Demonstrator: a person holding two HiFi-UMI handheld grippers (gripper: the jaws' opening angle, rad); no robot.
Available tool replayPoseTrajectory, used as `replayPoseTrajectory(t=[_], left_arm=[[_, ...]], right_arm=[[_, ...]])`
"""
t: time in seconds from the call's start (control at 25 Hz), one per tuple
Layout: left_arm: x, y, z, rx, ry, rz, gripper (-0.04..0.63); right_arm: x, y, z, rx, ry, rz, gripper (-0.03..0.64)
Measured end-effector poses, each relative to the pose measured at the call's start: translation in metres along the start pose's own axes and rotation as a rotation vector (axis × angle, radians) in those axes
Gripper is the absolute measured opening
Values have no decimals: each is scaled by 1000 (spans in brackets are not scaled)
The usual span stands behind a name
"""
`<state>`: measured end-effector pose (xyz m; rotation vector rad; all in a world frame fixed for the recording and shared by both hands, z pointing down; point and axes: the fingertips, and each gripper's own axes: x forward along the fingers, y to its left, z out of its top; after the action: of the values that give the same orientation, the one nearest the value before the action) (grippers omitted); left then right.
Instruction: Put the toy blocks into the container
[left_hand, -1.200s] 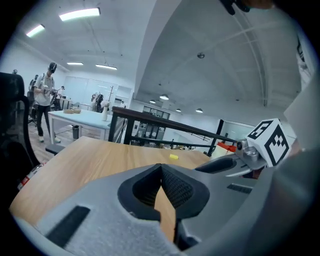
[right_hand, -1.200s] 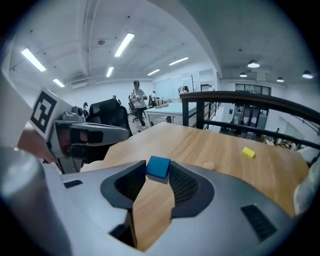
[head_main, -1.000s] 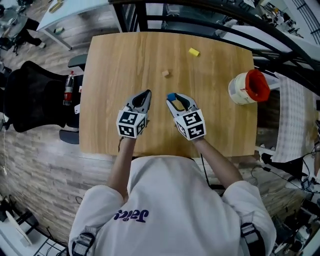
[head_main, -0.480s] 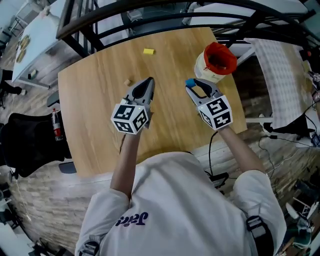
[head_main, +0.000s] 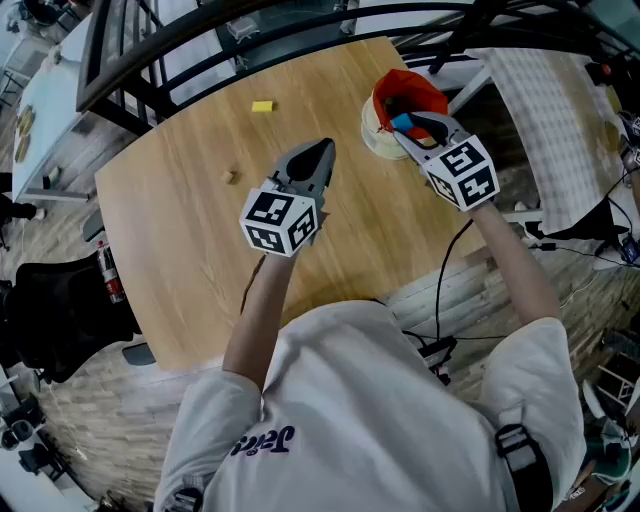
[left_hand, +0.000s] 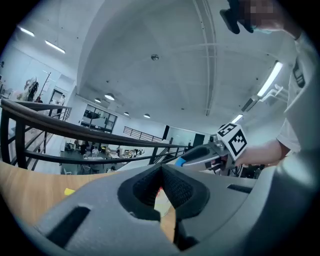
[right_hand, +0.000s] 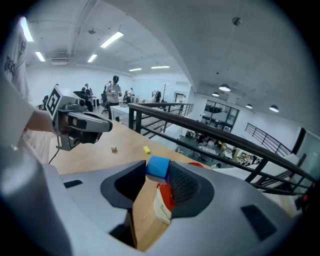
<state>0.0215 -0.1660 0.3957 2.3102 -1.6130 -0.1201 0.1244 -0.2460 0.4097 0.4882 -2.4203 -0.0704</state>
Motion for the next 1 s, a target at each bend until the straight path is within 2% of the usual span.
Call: replayPoseTrajectory(t=[0.24,0.44,0.56,0.76,1.0], left_arm=[[28,-5,-7,53,45,-4,12],[42,-3,-19,134,96,-2,12],[47,-1,-27,130,112,-4,12],[48,5,-35,109,125,-1,12],[47,24,-43,104,132,10,12]], right_arm=[[32,-37,-26,-153,231,153,153],[71,-60,-58,-299,394,225,153],[93,-73,-77,-358,477,260,153],[118,-83,-91,-376,539,292,153],[131,-83,-90,-393,540,305,181]])
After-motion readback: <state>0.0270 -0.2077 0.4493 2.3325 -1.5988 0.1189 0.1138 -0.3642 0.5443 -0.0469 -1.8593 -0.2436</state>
